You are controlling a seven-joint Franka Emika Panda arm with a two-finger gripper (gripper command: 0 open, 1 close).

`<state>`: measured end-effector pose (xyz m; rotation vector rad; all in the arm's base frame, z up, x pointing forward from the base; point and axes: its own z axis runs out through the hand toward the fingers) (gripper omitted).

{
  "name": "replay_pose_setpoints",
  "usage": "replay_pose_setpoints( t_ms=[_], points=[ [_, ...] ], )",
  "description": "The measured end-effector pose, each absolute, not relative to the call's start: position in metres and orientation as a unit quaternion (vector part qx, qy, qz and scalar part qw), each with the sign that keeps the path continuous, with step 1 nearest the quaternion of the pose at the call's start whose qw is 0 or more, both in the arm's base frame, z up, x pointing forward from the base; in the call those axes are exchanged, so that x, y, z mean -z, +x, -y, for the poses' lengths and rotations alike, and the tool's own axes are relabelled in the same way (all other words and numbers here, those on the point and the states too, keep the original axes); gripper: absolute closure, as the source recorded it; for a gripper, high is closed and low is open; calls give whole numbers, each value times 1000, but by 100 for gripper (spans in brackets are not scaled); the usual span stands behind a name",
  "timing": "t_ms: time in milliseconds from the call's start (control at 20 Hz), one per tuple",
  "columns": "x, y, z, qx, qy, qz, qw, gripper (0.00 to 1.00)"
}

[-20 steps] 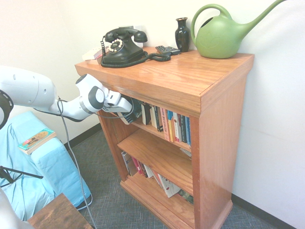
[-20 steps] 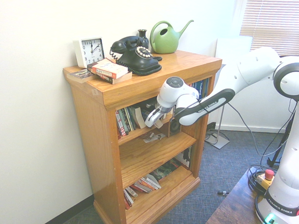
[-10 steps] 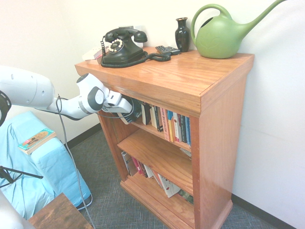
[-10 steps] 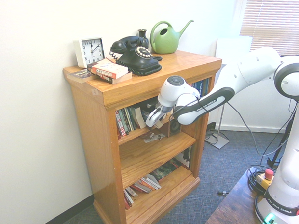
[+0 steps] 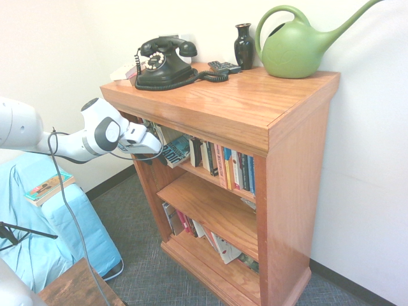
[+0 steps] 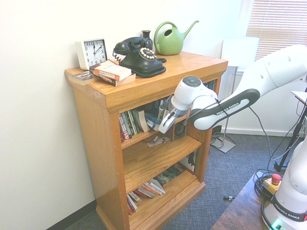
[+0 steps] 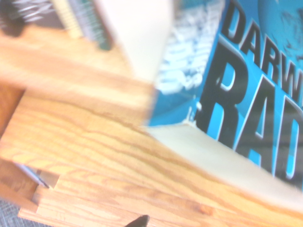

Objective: Put the book on the shelf

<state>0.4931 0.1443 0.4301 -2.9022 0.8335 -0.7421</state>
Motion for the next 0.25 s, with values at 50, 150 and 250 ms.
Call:
replay_pose_setpoints(
  t_ms=[50,150,250],
  points=[
    [-432,487,-142,239,-933,-269,13,0],
    [-434,476,-137,239,-933,-270,6,0],
    [-434,467,-131,236,-933,-272,-2,0]
  ],
)
